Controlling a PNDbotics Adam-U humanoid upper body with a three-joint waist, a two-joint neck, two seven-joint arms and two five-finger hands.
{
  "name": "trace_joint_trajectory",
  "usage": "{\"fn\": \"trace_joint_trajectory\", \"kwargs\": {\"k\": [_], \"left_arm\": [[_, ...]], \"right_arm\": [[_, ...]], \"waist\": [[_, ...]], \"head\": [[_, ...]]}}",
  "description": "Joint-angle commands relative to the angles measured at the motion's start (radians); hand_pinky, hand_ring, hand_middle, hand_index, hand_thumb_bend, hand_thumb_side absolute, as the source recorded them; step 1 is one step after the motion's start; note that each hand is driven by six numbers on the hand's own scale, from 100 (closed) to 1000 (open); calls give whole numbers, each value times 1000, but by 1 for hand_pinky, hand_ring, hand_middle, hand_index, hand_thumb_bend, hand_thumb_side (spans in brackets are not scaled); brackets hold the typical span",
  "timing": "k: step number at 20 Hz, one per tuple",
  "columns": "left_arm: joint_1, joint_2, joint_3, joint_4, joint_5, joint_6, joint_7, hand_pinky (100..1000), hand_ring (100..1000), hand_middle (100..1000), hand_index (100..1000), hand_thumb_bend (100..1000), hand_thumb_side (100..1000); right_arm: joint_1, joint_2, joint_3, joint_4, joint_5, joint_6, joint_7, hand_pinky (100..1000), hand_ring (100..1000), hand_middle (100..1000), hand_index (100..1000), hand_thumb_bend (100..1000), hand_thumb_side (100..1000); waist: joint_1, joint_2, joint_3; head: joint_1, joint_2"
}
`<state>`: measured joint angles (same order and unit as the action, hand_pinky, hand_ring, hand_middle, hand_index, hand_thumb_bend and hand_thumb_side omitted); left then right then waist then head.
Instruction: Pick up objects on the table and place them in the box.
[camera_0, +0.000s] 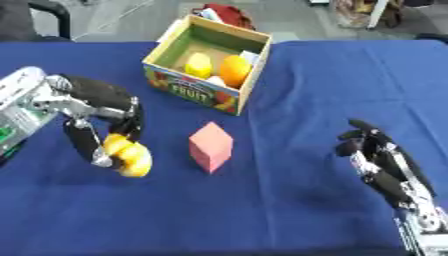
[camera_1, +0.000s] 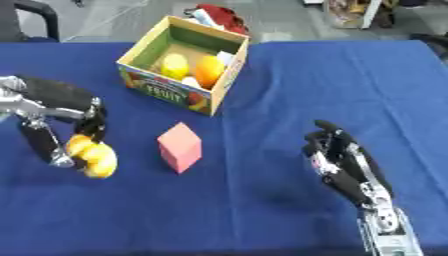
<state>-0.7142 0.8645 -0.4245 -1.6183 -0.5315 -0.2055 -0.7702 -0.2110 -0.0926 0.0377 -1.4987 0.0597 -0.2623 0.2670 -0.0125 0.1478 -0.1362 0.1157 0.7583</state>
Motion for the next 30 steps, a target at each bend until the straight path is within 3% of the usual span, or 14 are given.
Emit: {"fn": "trace_joint_trajectory", "kwargs": {"k": [1,8,12,16,21,23,25,27,30], "left_arm": [[-103,-67,46,116,-73,25,51,548,440,434,599,358,188],[-293,-319,152,493,-409,24,228,571,461,450,622,356,182],[-335,-432,242,677,-606,71,391,582,462,451,628,317,174],[-351,-489,317,799,-712,142,531,629,506,502,697,291,176],[-354,-501,343,862,-742,177,554,732,646,697,867,357,194],[-353,-497,343,861,-740,179,537,769,701,787,906,394,199],[-352,-491,342,848,-738,185,528,790,728,817,919,394,200],[-350,-484,339,826,-728,190,531,787,719,816,918,376,196],[-347,-461,329,755,-686,171,546,747,624,677,834,334,183]], "right_arm": [[-6,-14,-3,-13,1,-1,0,646,634,661,893,100,399],[-2,-7,-1,-10,-2,-1,2,646,634,661,893,100,396],[-4,2,7,-9,-4,-2,8,646,634,661,893,100,390],[-4,7,12,-7,-7,-1,11,646,634,661,893,100,387],[-4,8,13,-7,-7,0,12,646,635,661,894,100,387],[-4,8,13,-8,-7,-1,12,646,635,661,894,100,388],[-4,9,12,-8,-7,-1,12,646,635,661,894,100,388],[-4,8,11,-8,-7,-1,12,646,635,661,894,100,387],[-3,7,9,-8,-7,-1,11,646,635,661,894,100,388]], "waist": [[9,-25,0],[-2,-29,-8],[-11,-24,-26],[-15,-18,-40],[-16,-13,-44],[-16,-13,-42],[-16,-14,-41],[-17,-15,-39],[-17,-17,-35]], "head": [[-5,-4],[3,-2],[17,-10],[28,-14],[30,-16],[29,-17],[28,-19],[27,-19],[24,-17]]}}
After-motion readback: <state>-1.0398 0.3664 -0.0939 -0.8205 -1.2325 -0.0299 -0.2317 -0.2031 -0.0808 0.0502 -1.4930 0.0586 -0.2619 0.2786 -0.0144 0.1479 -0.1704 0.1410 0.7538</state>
